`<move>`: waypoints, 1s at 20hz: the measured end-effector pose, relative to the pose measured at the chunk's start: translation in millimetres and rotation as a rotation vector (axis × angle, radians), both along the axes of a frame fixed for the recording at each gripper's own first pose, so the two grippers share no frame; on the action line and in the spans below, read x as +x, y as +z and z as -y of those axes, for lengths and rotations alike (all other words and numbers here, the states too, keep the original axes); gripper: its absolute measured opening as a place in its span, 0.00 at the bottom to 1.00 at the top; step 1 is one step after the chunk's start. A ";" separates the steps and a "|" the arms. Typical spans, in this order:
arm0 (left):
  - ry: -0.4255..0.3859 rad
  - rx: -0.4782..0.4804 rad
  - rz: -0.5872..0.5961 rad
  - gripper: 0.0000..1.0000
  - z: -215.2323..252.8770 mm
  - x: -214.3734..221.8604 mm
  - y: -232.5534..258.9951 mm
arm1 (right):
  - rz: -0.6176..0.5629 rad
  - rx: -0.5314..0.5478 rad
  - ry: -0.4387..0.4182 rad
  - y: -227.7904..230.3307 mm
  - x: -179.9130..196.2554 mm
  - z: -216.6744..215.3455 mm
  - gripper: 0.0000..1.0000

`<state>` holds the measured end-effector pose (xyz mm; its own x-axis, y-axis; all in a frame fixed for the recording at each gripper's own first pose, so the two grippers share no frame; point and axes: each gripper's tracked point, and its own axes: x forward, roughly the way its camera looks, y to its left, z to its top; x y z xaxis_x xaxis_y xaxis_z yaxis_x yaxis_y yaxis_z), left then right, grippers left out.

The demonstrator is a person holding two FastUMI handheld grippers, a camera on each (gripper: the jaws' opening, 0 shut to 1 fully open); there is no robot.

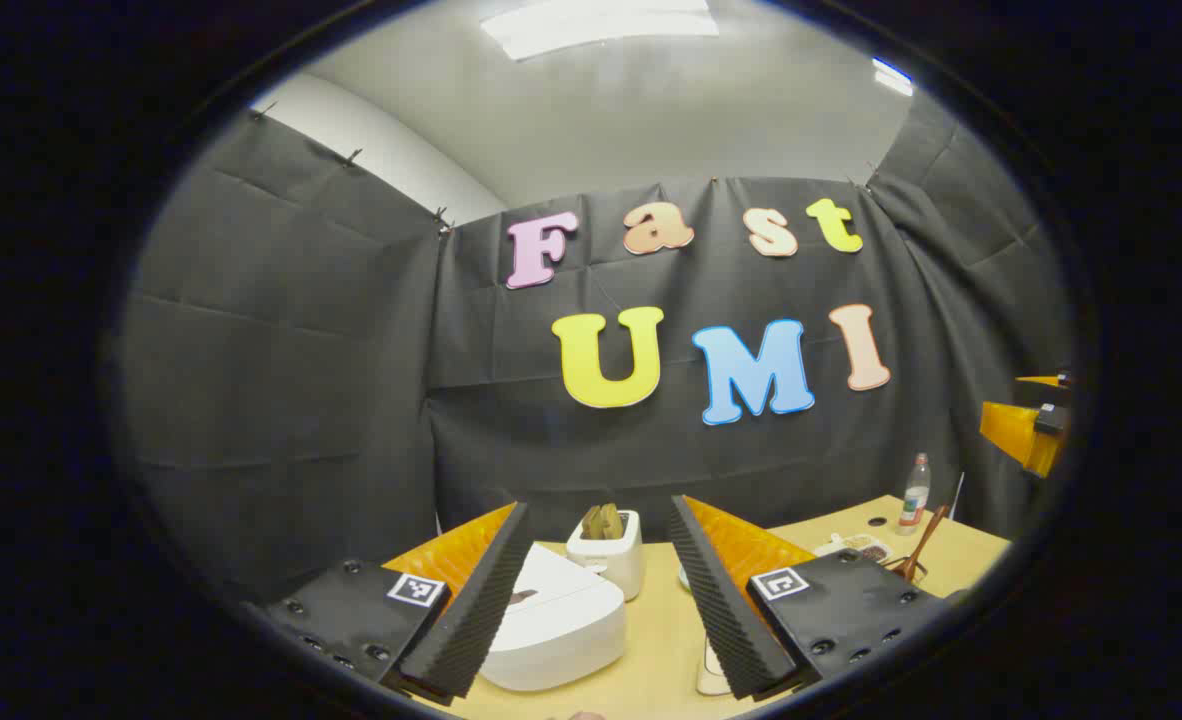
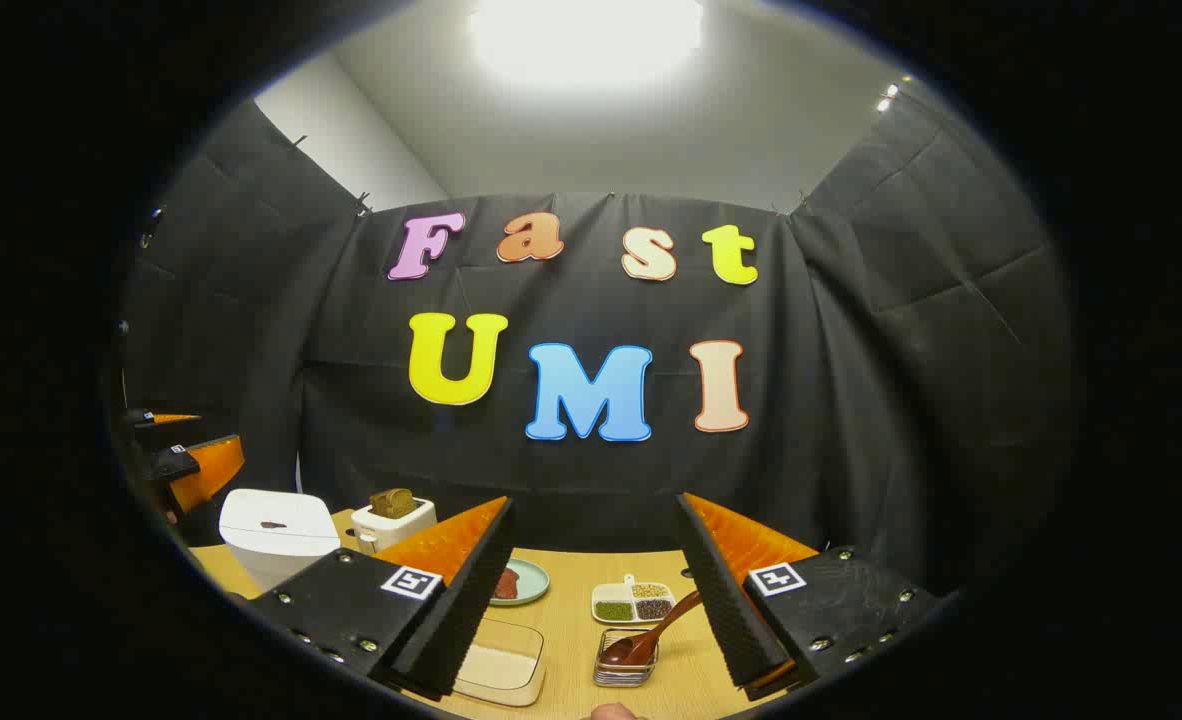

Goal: Close the left gripper, press the button to open the rice cooker; take a wooden spoon from the chopstick holder with the right hand, scoop a spoonful of rice and pour it into the rice cooker, then put the wooden spoon back into the chopstick holder.

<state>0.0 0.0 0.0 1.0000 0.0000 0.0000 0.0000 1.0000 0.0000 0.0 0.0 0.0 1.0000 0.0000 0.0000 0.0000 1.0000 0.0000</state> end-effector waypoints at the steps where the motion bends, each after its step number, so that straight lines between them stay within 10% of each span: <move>1: 0.001 0.000 0.000 0.91 0.2 -0.6 1.0 | 0.000 -0.001 0.002 -1.2 0.4 -0.2 0.96; 20: 0.028 -0.020 -0.013 0.89 -12.6 8.8 -3.2 | -0.002 -0.018 0.009 -6.3 4.9 1.6 0.96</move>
